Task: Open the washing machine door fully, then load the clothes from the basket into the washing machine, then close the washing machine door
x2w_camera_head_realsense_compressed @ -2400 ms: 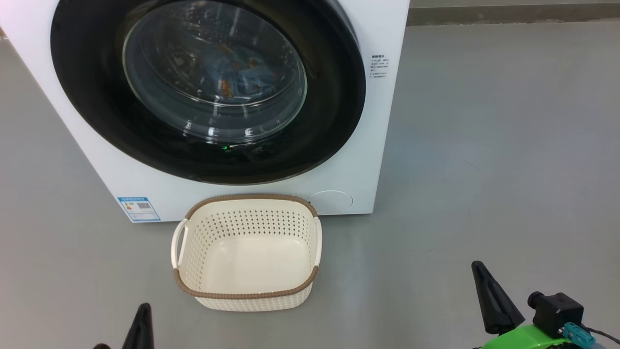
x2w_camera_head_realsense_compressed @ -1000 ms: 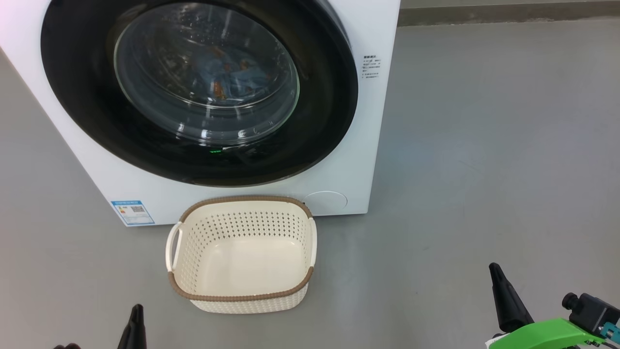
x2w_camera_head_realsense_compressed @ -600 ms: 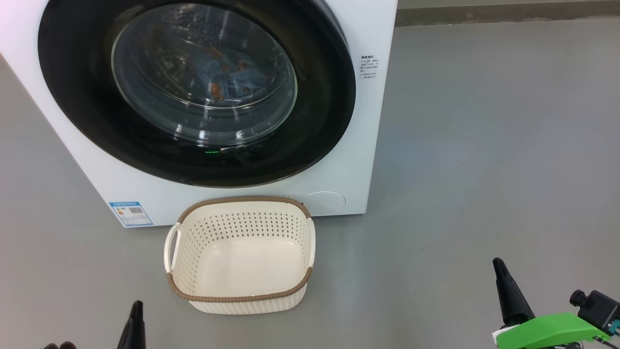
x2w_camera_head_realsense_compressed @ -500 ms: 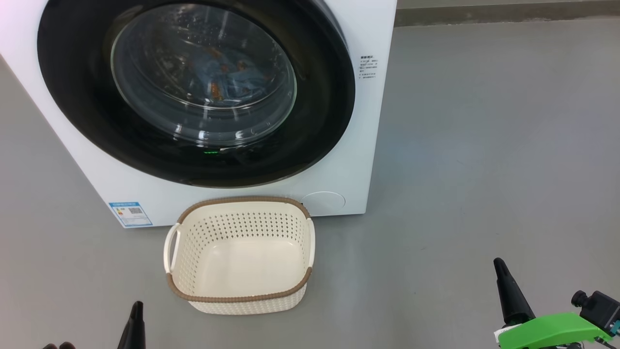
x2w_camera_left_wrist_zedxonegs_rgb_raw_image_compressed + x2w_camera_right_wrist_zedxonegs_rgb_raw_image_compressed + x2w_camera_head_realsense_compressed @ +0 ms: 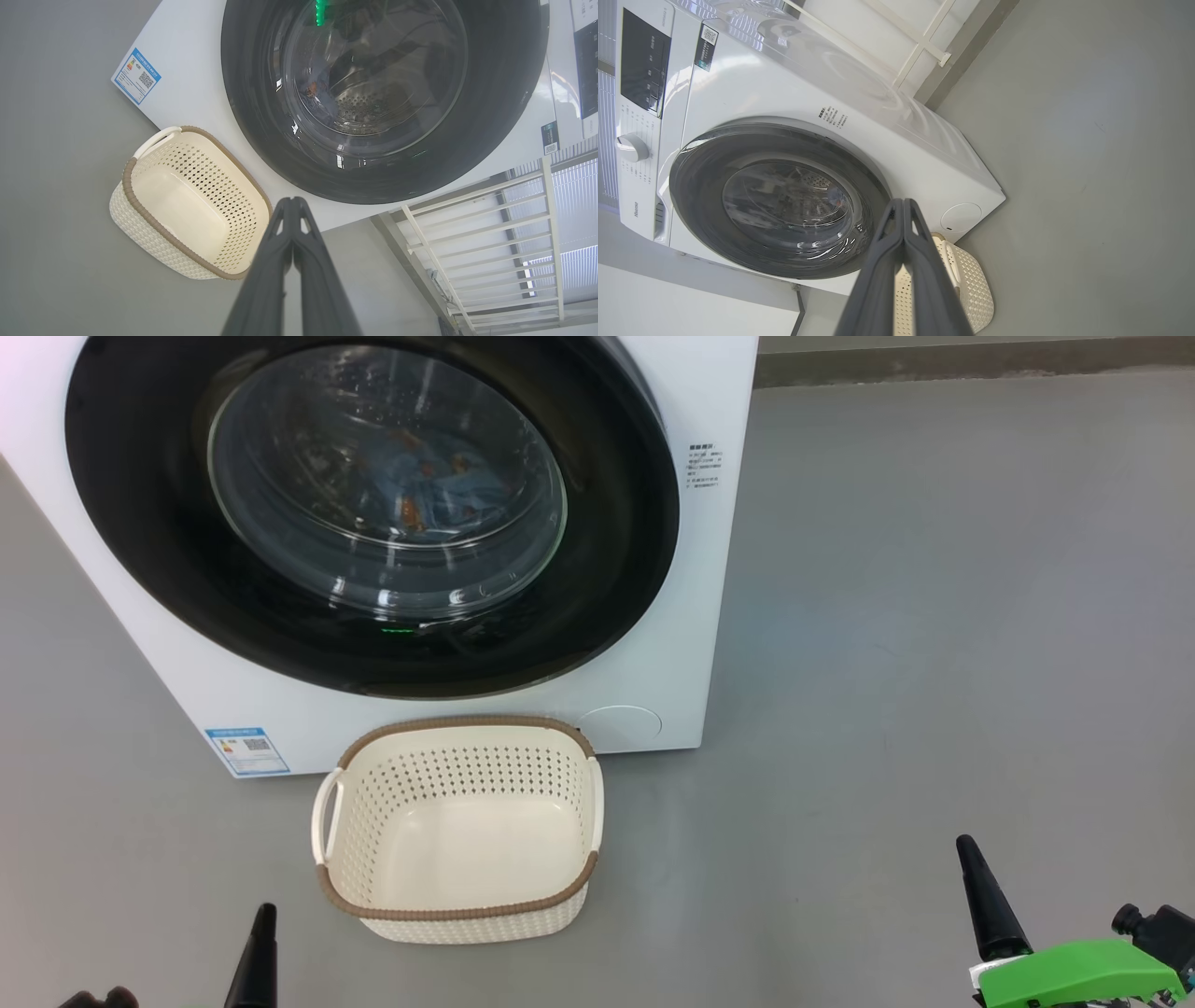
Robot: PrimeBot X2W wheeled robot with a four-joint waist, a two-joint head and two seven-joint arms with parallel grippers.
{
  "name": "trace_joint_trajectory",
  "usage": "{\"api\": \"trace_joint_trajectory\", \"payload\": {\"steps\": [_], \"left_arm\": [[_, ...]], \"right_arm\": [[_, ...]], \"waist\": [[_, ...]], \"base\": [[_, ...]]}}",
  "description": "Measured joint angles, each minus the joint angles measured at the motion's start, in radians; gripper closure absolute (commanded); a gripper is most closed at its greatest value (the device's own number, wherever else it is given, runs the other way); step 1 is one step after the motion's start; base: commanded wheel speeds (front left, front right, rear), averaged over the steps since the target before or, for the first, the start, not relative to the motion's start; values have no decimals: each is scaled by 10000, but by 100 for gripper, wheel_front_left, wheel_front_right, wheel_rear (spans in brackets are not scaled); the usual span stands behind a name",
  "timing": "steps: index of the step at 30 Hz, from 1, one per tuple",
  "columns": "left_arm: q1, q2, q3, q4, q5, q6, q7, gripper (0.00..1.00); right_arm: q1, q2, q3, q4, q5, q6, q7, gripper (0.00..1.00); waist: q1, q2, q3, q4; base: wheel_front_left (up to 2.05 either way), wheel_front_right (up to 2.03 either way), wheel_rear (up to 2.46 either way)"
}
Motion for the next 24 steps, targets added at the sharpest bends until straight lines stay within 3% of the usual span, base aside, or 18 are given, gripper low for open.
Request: {"api": "trace_joint_trajectory", "payload": {"steps": [24], "left_arm": [[-483,50,117,173,-2771,2,719,100]], "right_arm": [[-203,6,-263,96,2840,-2,706,100]], "waist": [[0,0,-14,-117]], "base": [[0,0,0]]}}
